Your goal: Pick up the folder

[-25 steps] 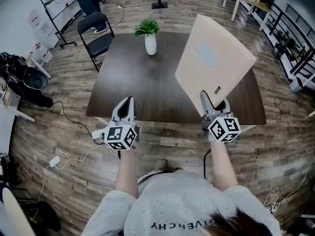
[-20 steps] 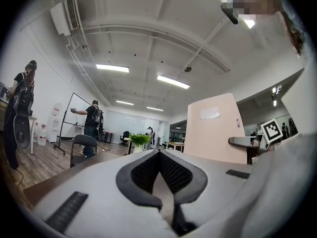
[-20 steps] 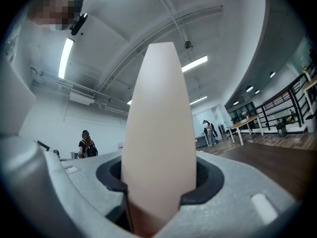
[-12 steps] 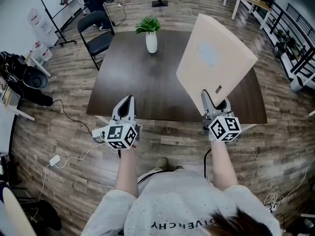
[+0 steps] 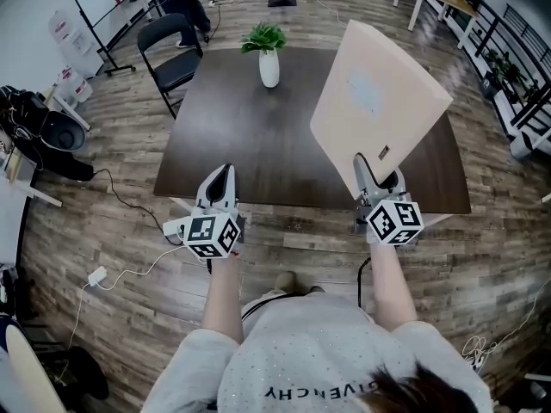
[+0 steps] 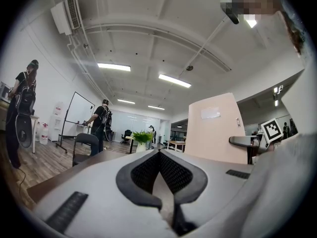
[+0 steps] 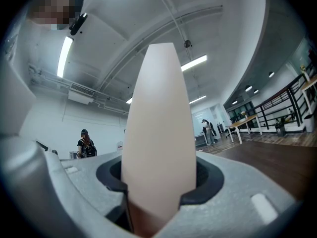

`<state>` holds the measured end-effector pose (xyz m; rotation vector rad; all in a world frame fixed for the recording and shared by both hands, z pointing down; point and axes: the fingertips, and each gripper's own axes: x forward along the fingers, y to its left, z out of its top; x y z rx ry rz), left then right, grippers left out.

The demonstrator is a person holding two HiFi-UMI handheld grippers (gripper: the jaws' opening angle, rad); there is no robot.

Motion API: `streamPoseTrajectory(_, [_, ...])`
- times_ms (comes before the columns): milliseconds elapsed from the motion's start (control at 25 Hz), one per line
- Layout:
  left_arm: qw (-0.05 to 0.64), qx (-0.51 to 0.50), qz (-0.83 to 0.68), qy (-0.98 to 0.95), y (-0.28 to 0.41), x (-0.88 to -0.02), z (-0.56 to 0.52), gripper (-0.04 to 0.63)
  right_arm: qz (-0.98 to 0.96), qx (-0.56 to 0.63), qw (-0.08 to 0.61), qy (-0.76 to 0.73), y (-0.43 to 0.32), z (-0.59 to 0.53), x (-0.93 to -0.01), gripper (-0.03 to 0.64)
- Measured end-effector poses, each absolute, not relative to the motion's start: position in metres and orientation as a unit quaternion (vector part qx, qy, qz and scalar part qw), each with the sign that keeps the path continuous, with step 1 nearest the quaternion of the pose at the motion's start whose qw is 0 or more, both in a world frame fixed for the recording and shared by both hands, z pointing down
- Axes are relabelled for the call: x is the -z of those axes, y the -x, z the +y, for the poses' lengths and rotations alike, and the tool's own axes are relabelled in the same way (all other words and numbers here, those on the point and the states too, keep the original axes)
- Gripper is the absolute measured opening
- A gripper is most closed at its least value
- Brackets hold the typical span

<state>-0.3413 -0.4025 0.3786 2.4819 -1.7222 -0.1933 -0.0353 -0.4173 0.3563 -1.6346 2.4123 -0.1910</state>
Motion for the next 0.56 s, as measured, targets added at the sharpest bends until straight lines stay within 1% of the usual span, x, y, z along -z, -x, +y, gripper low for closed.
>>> streamPoseTrajectory(560, [0.059, 0.064, -0.563, -0.822, 0.3468, -0.3824, -0.4042, -0.003, 0.816, 0.062, 0.108, 0.564, 0.0392, -0.4157, -0.3582, 0.249])
